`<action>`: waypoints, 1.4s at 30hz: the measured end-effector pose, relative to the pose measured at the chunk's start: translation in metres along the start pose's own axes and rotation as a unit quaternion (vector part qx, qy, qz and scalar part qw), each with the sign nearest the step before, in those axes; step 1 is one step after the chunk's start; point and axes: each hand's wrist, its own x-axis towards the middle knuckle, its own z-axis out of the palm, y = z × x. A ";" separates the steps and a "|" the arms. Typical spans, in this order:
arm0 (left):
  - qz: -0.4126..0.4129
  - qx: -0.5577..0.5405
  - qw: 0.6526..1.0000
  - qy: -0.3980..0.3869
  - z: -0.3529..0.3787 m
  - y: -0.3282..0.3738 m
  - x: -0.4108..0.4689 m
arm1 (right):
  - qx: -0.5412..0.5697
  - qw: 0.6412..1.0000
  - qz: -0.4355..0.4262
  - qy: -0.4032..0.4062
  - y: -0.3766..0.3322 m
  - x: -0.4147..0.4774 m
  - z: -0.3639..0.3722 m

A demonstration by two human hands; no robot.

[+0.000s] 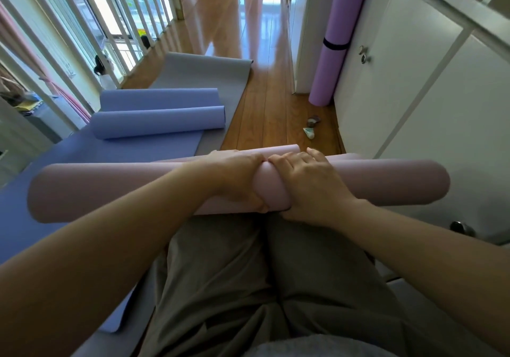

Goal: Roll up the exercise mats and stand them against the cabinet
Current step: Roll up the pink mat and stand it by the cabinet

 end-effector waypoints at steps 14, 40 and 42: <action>0.026 0.094 0.988 0.124 -0.001 0.013 -0.053 | 0.063 0.989 -0.054 -0.125 0.002 0.006 -0.056; 0.006 0.044 0.999 -0.018 0.009 0.009 -0.027 | -0.045 0.991 -0.020 -0.126 -0.020 -0.011 -0.025; -0.010 0.006 0.998 -0.069 0.002 0.004 -0.017 | -0.076 0.994 -0.023 -0.079 -0.024 -0.016 -0.016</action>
